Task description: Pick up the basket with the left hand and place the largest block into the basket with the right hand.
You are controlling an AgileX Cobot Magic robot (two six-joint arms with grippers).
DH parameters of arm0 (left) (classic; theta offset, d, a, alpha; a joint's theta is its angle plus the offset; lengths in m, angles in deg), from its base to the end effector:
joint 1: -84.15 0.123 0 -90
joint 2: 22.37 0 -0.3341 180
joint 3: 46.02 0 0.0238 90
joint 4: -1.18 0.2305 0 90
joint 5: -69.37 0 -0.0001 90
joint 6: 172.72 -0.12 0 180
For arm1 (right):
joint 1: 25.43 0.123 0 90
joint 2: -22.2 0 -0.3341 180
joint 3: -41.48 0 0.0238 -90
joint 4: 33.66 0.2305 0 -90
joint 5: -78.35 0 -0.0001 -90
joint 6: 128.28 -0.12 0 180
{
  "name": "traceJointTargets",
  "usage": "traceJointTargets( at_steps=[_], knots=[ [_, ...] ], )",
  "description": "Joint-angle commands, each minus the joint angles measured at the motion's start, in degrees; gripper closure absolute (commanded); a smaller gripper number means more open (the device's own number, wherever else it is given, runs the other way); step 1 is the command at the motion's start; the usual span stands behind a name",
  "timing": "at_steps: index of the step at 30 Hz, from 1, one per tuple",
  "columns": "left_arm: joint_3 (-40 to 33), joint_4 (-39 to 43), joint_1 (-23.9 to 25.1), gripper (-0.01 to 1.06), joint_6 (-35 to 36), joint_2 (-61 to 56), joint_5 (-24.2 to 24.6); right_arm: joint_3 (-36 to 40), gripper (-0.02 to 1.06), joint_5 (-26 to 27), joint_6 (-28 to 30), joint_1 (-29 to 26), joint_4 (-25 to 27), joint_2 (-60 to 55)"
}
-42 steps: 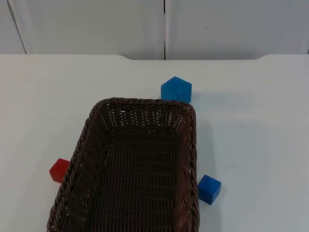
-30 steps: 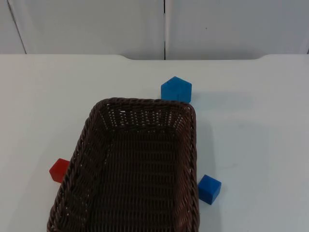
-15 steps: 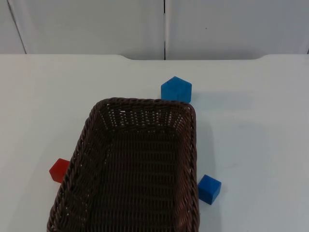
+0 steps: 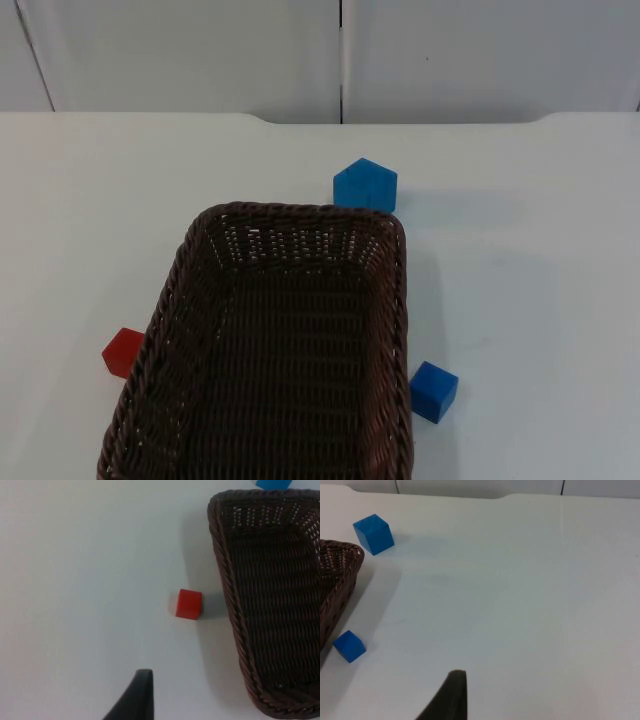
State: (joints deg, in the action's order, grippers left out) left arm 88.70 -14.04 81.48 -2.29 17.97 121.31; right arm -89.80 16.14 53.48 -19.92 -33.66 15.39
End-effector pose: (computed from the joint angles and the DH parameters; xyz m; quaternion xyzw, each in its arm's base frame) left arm 0.0528 -0.0273 0.2953 0.0604 0.9228 -0.1049 0.3657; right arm -0.0488 -0.0047 0.2568 -0.0543 0.8543 0.0169 0.5167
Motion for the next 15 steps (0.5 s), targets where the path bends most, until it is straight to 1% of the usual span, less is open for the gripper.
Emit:
traceJointTargets(
  at_steps=[1, 5, 6, 9, 12, 15],
  knots=[
    [0.32, -1.86, 0.06, 0.0, -1.16, 3.71, -1.94, 0.08, 0.0, 0.41, 0.21, -0.37, 0.0, 0.17],
    [0.41, -5.34, 0.06, 0.0, -5.31, 11.12, -4.01, 0.08, 0.0, 0.41, 0.21, -0.37, 0.0, 0.17],
    [0.41, -5.34, 0.06, 0.0, -5.31, 11.12, -4.01, 0.08, 0.0, 0.41, 0.21, -0.37, 0.0, 0.17],
    [1.82, -9.45, 0.06, 0.0, -9.26, 17.42, -5.38, 0.08, 0.0, 0.41, 0.21, -0.37, 0.0, 0.17],
    [2.75, -10.59, 0.06, 0.0, -10.18, 19.75, -6.03, 0.08, 0.0, 0.41, 0.21, -0.37, 0.0, 0.17],
    [4.64, -11.3, 0.06, 0.0, -12.72, 23.94, -7.34, 0.08, 0.0, 0.41, 0.21, -0.37, 0.0, 0.17]
  ],
)
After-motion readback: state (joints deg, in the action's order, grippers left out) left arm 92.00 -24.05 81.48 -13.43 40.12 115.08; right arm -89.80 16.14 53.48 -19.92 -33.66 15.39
